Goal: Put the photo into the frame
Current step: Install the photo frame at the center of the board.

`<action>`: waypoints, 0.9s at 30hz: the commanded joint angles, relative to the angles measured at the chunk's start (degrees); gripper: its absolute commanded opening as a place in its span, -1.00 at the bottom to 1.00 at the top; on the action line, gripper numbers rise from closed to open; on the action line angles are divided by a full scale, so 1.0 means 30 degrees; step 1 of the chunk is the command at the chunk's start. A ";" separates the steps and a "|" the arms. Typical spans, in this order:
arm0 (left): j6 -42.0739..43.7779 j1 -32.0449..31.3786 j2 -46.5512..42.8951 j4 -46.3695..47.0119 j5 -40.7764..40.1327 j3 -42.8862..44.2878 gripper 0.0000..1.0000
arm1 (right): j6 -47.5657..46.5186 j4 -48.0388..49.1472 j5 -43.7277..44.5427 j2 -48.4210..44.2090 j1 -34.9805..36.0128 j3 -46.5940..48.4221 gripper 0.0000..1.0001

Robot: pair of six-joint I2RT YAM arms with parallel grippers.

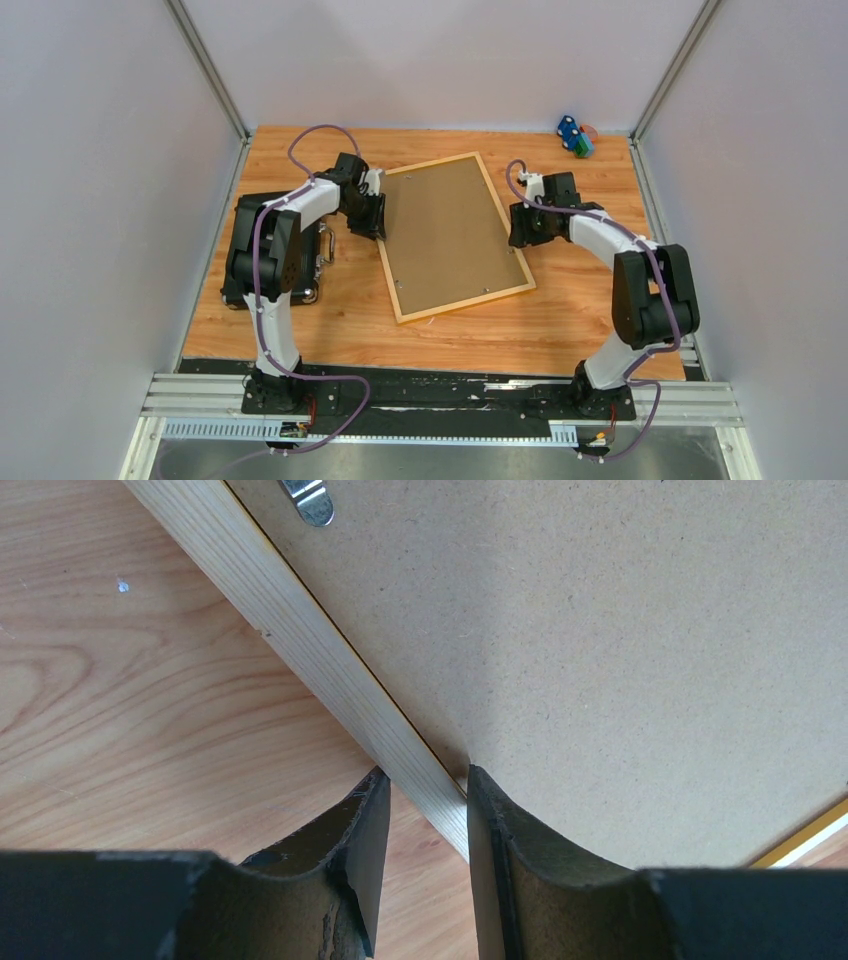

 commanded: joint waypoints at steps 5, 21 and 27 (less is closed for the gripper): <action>0.0514 -0.0016 0.0112 -0.0036 0.1898 0.0672 -0.17 | 0.0525 0.0518 0.0046 0.2285 -0.0235 0.3191 -0.12; 0.0801 0.0006 0.0344 -0.0131 0.2824 0.0708 -0.19 | 0.0528 0.0525 -0.0151 0.4449 -0.0254 0.4866 -0.10; 0.0917 -0.0015 0.0352 -0.0134 0.3242 0.0683 -0.20 | 0.0400 0.0516 0.0320 0.5070 -0.0268 0.5598 -0.11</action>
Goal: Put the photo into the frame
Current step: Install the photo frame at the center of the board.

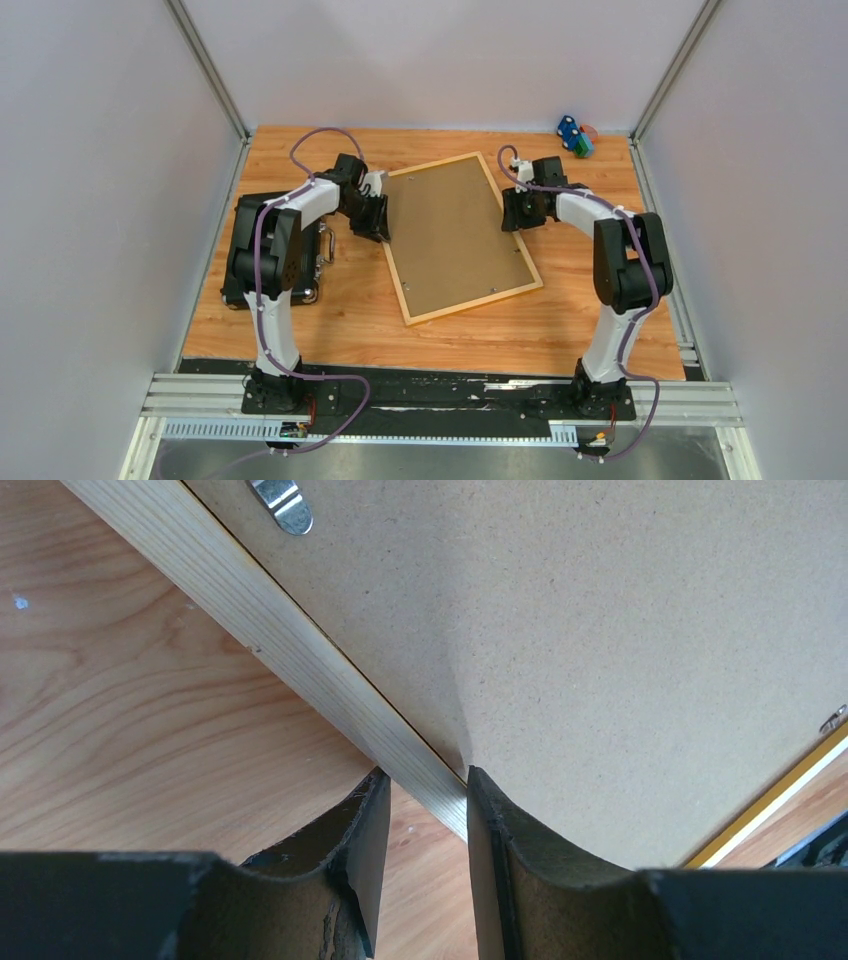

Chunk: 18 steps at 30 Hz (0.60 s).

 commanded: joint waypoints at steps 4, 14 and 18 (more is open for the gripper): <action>0.0559 -0.0162 0.0094 -0.0013 0.1247 0.0585 -0.19 | 0.0066 0.0501 0.0414 0.0651 -0.0151 0.1567 -0.21; 0.0487 -0.0161 -0.0034 -0.0084 0.1062 0.0721 0.05 | 0.0196 0.0488 0.0323 0.0671 -0.0245 0.0739 -0.74; 0.0451 -0.0162 -0.0113 -0.0156 0.0712 0.0836 0.21 | 0.0301 0.0487 0.0202 -0.0016 -0.0258 -0.0160 -0.88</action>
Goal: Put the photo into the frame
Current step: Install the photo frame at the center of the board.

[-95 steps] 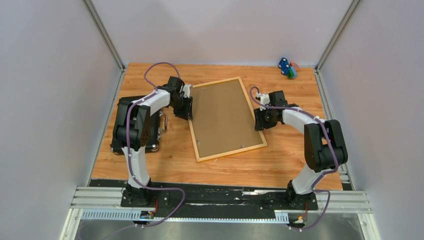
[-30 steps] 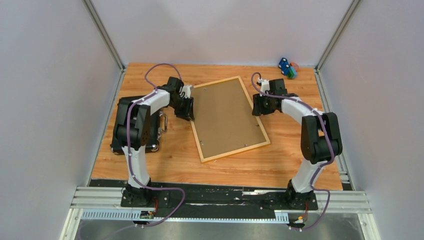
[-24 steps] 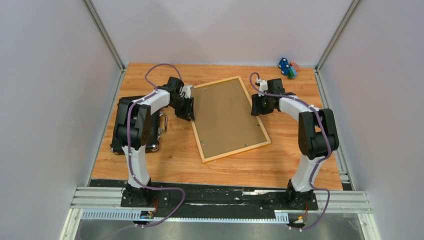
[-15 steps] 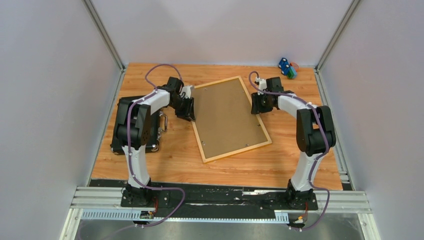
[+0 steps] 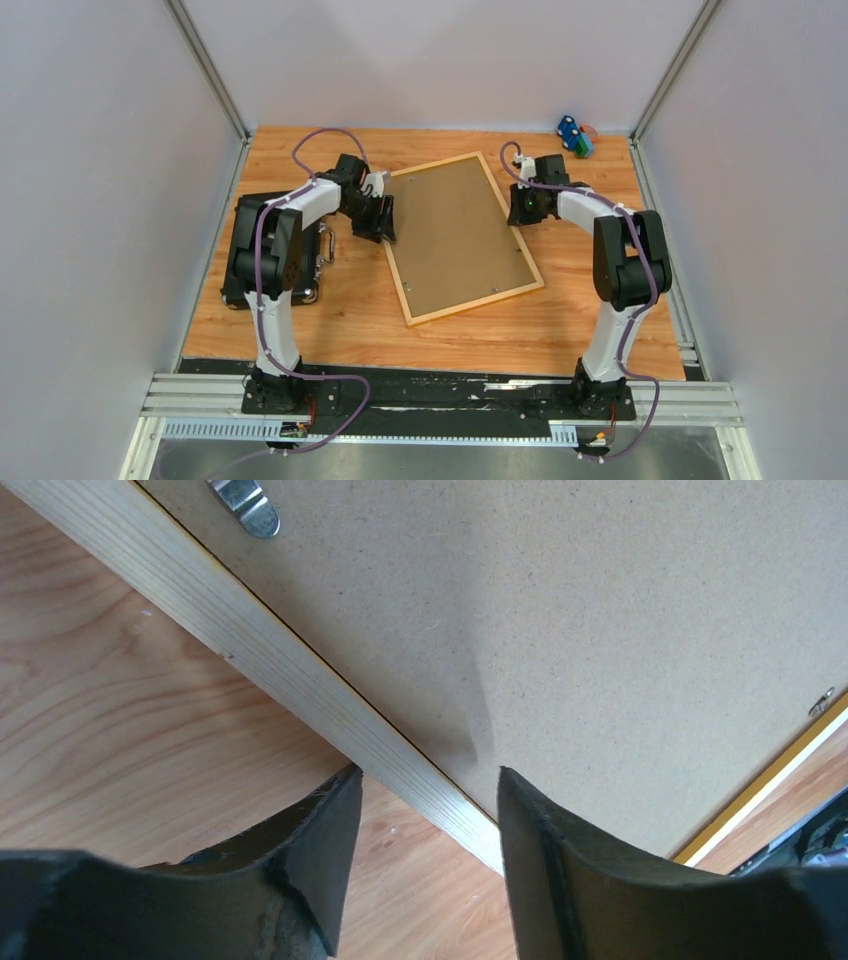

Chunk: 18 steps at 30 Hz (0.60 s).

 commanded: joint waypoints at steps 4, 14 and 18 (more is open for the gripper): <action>0.0255 -0.0111 -0.0486 -0.0128 -0.0720 0.0946 0.52 | 0.0244 0.0030 -0.0230 -0.1888 -0.0085 -0.2053 -0.94; 0.1133 -0.0023 -0.0145 -0.0580 -0.3605 0.2836 0.70 | 0.0483 -0.0815 -0.1177 -0.4778 -0.0086 -0.4849 -0.96; 0.1177 -0.0023 0.0929 -0.1203 -0.3893 0.4256 0.56 | 0.0516 -0.1004 -0.1397 -0.5706 -0.0091 -0.5405 -0.96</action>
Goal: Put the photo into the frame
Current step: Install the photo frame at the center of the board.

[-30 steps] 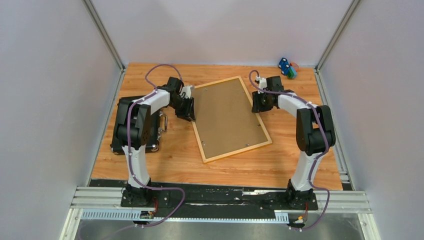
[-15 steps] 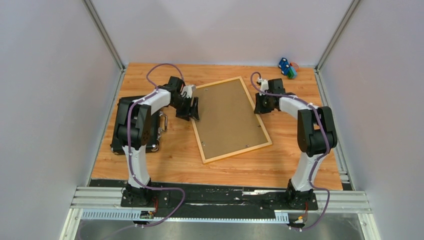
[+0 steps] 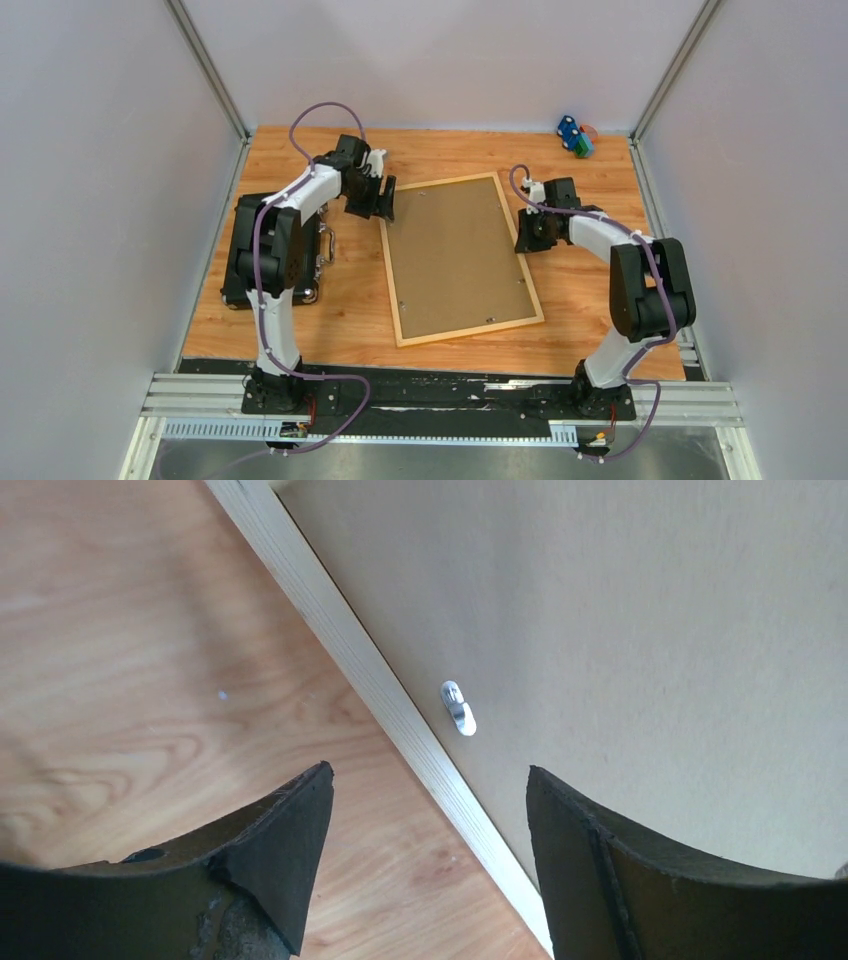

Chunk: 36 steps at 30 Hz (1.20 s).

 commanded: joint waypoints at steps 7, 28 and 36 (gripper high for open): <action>0.0186 0.0050 0.1687 -0.0742 -0.0780 0.2478 0.44 | 0.0166 -0.0600 -0.1347 -0.1674 -0.0073 -0.0354 -0.96; -0.0582 -0.1164 0.1748 -0.0301 -0.2274 0.1800 0.27 | 0.0108 -0.0483 -0.1626 -0.1397 -0.0280 -0.0448 -0.95; -0.0579 -0.1151 0.1657 -0.0117 -0.2489 0.1500 0.11 | 0.0078 -0.0461 -0.1747 -0.1232 -0.0396 -0.0451 -0.95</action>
